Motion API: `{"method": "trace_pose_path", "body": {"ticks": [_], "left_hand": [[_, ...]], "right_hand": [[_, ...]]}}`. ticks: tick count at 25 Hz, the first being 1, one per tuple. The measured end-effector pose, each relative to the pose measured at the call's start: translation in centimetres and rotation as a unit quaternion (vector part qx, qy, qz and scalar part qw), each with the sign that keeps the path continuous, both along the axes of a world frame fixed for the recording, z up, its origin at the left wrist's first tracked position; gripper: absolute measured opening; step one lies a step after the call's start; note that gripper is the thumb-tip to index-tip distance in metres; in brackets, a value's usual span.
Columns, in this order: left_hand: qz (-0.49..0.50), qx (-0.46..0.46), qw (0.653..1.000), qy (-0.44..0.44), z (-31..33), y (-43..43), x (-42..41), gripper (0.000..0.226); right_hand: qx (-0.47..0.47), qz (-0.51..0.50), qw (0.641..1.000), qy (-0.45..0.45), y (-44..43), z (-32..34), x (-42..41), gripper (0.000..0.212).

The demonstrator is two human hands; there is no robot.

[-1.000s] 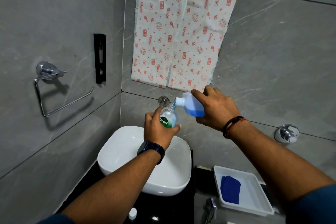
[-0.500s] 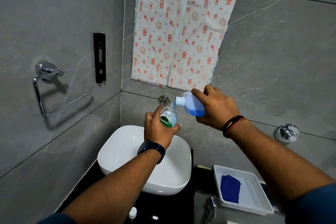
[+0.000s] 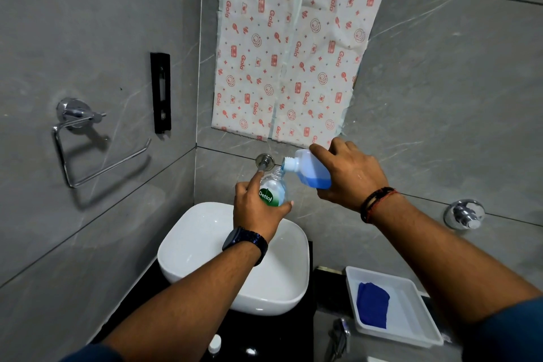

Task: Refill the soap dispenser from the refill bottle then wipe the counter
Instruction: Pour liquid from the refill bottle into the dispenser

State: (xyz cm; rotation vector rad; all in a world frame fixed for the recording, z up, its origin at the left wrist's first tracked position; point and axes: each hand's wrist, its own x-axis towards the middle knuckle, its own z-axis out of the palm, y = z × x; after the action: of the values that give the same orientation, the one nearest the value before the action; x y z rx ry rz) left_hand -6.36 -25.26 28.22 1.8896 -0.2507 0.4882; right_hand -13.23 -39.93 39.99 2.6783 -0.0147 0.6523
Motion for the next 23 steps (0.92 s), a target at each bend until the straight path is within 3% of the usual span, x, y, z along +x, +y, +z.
{"method": "trace_pose_path", "body": {"ticks": [23], "left_hand": [[-0.005,0.006,1.0,0.001,-0.1,-0.52,0.27,0.09]], "right_hand": [[0.001,-0.005,1.0,0.006,-0.26,0.27,-0.2,0.082]]}}
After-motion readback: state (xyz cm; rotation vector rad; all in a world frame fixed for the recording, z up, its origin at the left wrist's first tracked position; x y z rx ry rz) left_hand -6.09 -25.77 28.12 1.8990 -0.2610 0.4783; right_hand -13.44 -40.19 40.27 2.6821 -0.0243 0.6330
